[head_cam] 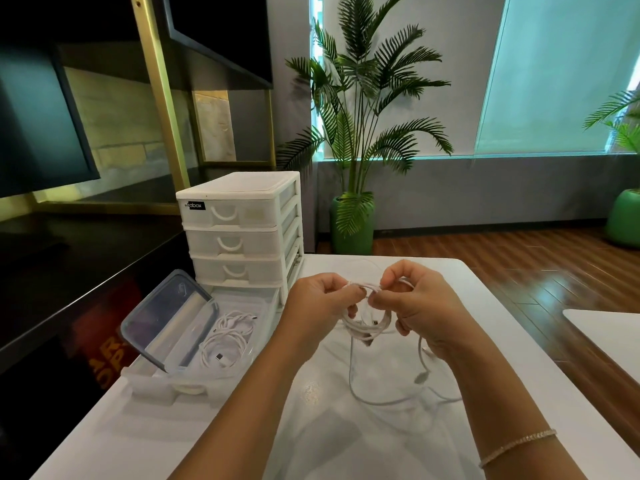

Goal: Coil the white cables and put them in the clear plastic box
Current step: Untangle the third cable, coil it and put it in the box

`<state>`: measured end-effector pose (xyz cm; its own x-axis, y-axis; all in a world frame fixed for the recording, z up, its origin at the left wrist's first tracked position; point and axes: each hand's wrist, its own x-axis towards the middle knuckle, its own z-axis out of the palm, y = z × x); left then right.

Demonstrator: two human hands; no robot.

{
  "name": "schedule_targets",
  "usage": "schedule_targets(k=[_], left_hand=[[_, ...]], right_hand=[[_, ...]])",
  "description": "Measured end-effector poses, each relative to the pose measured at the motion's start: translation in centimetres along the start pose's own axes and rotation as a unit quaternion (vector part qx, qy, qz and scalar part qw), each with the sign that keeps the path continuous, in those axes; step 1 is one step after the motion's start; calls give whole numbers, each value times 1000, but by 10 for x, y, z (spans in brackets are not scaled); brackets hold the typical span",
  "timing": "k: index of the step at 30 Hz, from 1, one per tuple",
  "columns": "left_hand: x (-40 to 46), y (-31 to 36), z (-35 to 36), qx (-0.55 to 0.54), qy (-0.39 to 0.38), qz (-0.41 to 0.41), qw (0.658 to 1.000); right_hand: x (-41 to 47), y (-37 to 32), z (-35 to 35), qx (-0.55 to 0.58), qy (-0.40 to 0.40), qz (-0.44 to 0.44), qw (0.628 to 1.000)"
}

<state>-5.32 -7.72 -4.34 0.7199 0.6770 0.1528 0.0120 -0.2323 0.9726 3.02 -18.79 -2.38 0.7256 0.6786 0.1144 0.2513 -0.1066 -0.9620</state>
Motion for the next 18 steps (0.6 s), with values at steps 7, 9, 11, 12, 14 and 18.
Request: schedule_targets(k=[7, 9, 11, 12, 14, 18], left_hand=[[-1, 3, -9, -219, -117, -80, 965], [-1, 4, -7, -250, -111, -81, 958], [-1, 4, -2, -257, -94, -78, 959], [-1, 4, 0, -253, -81, -73, 961], [-1, 3, 5, -246, -48, -64, 966], [0, 0, 9, -241, 3, -38, 970]], right_hand=[[-1, -2, -3, -76, 27, -71, 994], [0, 0, -2, -103, 45, -91, 989], [0, 0, 1, -140, 64, -120, 981], [0, 1, 4, -160, 76, -139, 974], [2, 5, 7, -199, 105, -185, 957], [3, 10, 12, -279, 151, -233, 919]])
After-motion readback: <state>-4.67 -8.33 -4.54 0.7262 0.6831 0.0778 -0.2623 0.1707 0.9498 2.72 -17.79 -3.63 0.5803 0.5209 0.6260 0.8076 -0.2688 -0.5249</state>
